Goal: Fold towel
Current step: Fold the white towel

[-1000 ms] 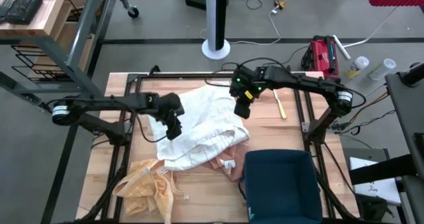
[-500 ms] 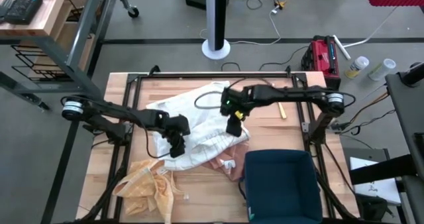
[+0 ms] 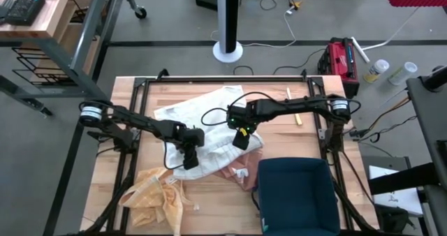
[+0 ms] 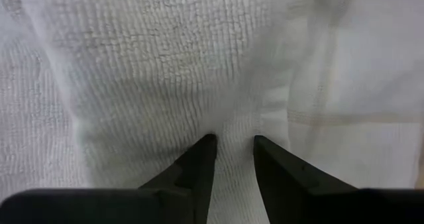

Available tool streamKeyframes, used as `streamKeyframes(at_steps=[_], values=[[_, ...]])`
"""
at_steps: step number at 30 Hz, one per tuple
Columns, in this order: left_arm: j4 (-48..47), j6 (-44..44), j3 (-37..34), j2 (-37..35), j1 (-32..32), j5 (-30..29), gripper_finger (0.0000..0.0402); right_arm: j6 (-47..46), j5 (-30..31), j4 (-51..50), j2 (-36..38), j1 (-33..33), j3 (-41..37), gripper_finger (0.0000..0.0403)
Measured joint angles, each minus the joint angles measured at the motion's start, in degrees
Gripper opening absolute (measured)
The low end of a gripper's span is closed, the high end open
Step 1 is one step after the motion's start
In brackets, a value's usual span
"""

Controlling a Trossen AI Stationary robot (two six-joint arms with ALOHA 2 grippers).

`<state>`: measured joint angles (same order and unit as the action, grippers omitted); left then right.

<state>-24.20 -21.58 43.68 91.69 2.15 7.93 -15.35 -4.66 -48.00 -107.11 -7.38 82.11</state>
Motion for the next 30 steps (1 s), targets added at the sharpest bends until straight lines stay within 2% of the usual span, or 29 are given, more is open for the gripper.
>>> streamKeyframes(at_steps=[11,18,24,30], values=[[4.4,2.4,-0.3,-0.9,0.2,-2.7,0.0104,2.1,-0.2,0.3,0.0,2.6,0.0,0.0117],[4.3,5.0,-0.3,-0.9,0.2,-2.9,0.0091,5.5,7.7,0.4,0.0,4.0,0.0,0.0123],[4.3,5.0,-0.3,-0.9,0.2,-3.0,0.0077,6.4,7.7,0.6,0.0,4.2,-1.0,0.0112],[4.4,5.0,-0.3,-1.0,0.2,-3.0,0.0085,7.5,7.8,1.8,0.0,4.3,-3.9,0.0107]])
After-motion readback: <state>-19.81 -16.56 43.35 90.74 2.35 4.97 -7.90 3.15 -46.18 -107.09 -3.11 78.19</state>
